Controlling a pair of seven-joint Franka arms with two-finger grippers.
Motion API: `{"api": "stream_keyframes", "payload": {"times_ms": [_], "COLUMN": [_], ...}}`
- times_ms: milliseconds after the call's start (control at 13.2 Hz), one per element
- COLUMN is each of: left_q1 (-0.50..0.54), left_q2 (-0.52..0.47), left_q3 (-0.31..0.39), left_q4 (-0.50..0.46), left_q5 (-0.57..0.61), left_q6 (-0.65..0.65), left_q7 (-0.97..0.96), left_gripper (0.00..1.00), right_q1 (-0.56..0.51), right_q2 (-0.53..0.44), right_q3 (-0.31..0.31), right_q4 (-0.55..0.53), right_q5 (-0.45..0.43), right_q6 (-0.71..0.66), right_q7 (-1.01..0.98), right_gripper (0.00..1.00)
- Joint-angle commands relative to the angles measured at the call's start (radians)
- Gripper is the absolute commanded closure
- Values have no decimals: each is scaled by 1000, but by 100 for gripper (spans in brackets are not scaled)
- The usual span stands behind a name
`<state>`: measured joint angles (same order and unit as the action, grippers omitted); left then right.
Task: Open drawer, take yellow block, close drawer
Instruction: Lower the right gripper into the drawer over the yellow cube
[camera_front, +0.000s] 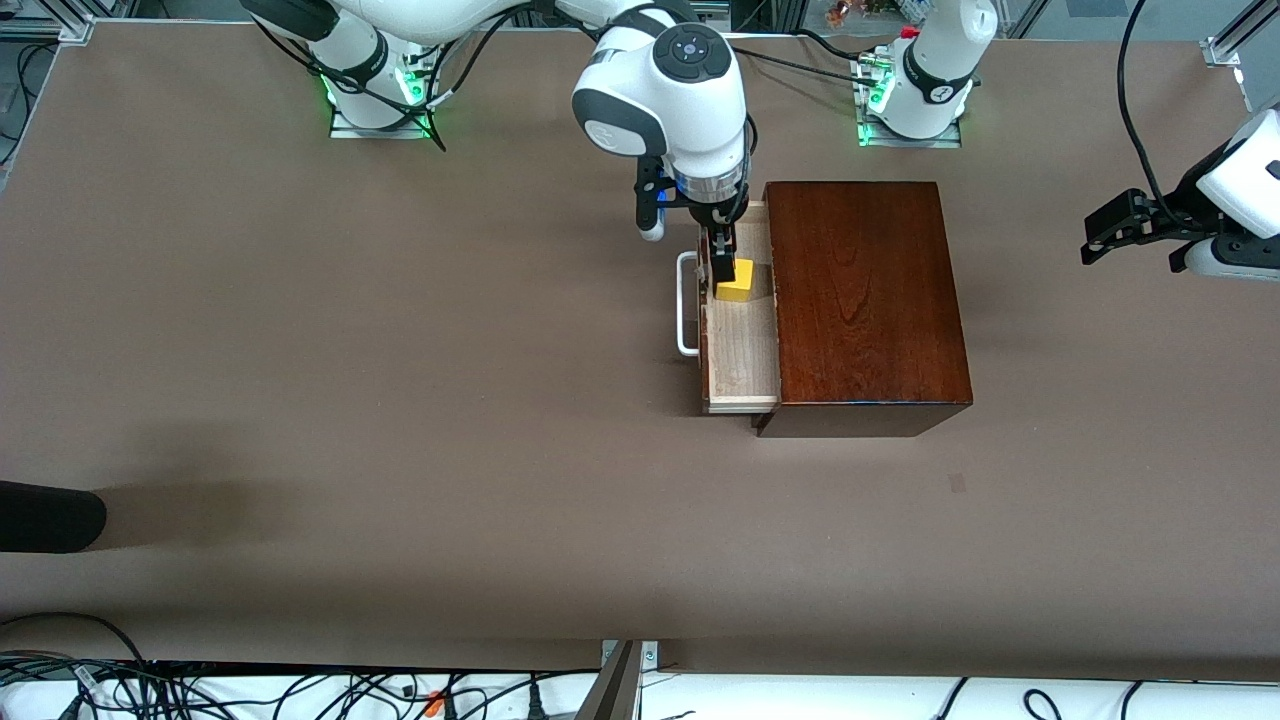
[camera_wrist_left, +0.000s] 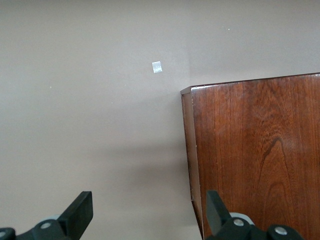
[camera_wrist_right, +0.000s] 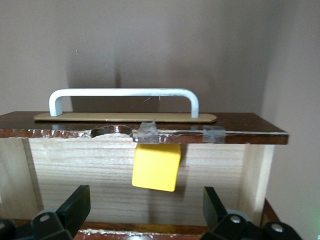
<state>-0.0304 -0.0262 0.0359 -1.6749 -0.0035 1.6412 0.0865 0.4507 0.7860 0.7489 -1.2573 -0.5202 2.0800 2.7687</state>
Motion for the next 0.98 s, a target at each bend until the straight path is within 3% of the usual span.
{"api": "stream_keyframes", "payload": {"times_ms": [0, 681, 757, 908], "left_q1": [6, 3, 3, -2], "left_q2": [-6, 2, 2, 8], "left_q3": [-7, -13, -13, -14], "left_q4": [12, 17, 24, 29], "left_q5": [-9, -18, -20, -18], "left_q6": [-15, -15, -15, -15], "left_q7": [7, 9, 9, 9], "left_gripper": [0, 0, 0, 0], "right_q1": [25, 52, 54, 52], "right_q2": [45, 128, 131, 130], "right_q3": [-16, -54, -54, -54], "right_q4": [27, 26, 26, 27], "right_q5": [-40, -47, -47, -46], "right_q6": [47, 109, 109, 109], "right_q7": [208, 229, 229, 224], "right_gripper": [0, 0, 6, 55]}}
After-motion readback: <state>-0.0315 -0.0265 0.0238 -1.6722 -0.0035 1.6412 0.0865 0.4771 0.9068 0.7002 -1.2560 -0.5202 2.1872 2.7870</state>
